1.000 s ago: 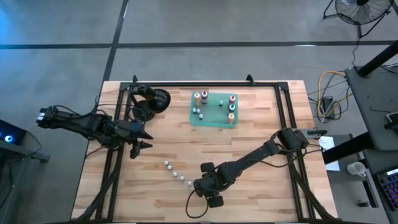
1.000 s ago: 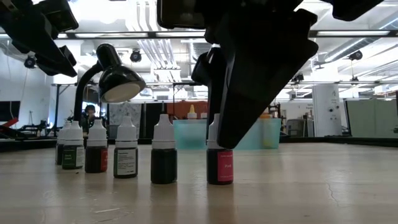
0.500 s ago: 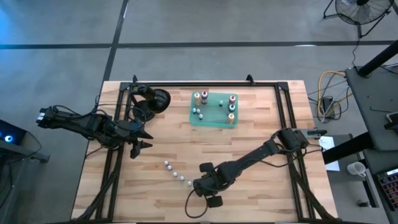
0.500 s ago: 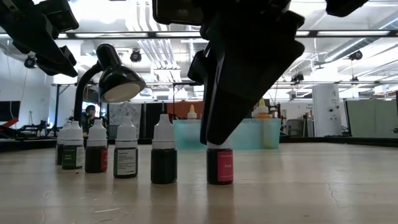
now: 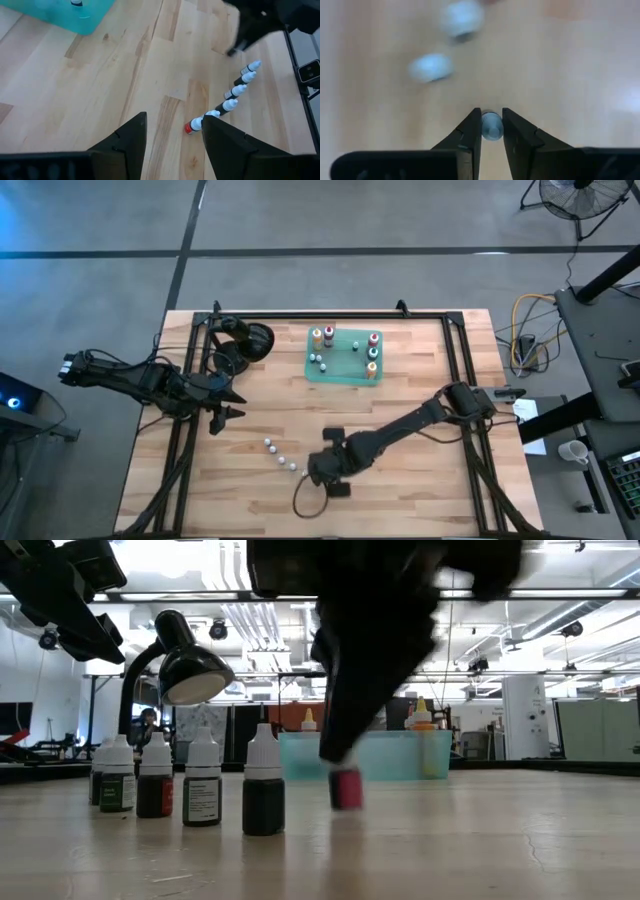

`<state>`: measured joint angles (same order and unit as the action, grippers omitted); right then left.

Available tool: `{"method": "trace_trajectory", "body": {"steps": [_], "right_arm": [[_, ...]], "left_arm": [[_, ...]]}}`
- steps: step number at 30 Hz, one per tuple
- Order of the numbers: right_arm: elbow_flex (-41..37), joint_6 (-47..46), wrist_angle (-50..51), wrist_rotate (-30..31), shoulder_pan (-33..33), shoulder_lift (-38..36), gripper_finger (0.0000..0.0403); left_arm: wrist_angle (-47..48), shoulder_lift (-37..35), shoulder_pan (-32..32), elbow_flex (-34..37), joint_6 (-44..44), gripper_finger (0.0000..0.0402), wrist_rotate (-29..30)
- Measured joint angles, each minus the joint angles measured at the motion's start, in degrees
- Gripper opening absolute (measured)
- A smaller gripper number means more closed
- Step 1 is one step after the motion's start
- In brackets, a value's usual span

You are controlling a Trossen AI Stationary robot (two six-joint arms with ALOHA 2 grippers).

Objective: Pick & Place food coloring
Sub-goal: Put the small pink food coloring bottle into the green bin

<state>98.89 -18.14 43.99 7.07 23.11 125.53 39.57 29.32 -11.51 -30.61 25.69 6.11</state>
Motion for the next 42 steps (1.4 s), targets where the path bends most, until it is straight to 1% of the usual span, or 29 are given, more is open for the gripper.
{"method": "trace_trajectory", "body": {"steps": [3,8,12,16,19,21,24,27,30,35,38,42], "right_arm": [[1.7,-3.8,3.7,7.1,-2.3,-1.6,0.0055],[1.9,-8.6,3.8,15.0,-8.0,-6.7,0.0055],[1.8,-14.7,4.5,19.5,-14.3,-11.1,0.0054],[1.8,-18.9,5.1,21.7,-21.6,-14.3,0.0054],[1.8,-20.5,5.1,20.8,-27.0,-15.0,0.0054],[1.8,-21.1,5.6,17.4,-30.2,-14.6,0.0054],[1.8,-21.1,5.6,10.9,-34.3,-12.7,0.0054],[1.8,-21.8,6.1,6.9,-36.7,-10.2,0.0054],[1.7,-19.4,6.4,4.6,-38.0,-7.8,0.0054],[1.7,-15.2,8.1,3.1,-38.4,-4.2,0.0054],[1.7,-14.9,8.0,1.7,-38.4,-2.5,0.0054],[1.5,-14.8,7.3,1.4,-38.5,-1.4,0.0054]], "left_arm": [[0.0,0.0,0.0,0.0,0.0,0.0163,0.0],[0.0,0.0,0.0,0.0,0.0,0.0163,0.0],[0.0,-0.1,0.0,0.0,0.0,0.0163,0.0],[0.0,-0.1,0.0,0.0,0.0,0.0163,0.0],[0.0,-0.2,0.0,0.0,0.0,0.0163,0.0],[0.0,-0.2,0.0,0.0,0.0,0.0163,0.0],[0.0,-0.2,0.0,0.0,0.0,0.0163,0.0],[0.0,-0.2,0.0,0.0,0.0,0.0163,0.0],[0.0,-0.3,0.0,0.0,0.0,0.0163,0.0],[0.5,-0.8,0.0,0.0,0.0,0.0163,0.4],[0.5,-1.1,0.0,0.0,0.1,0.0163,0.9],[0.8,-1.2,0.0,0.0,0.5,0.0163,1.5]]}}
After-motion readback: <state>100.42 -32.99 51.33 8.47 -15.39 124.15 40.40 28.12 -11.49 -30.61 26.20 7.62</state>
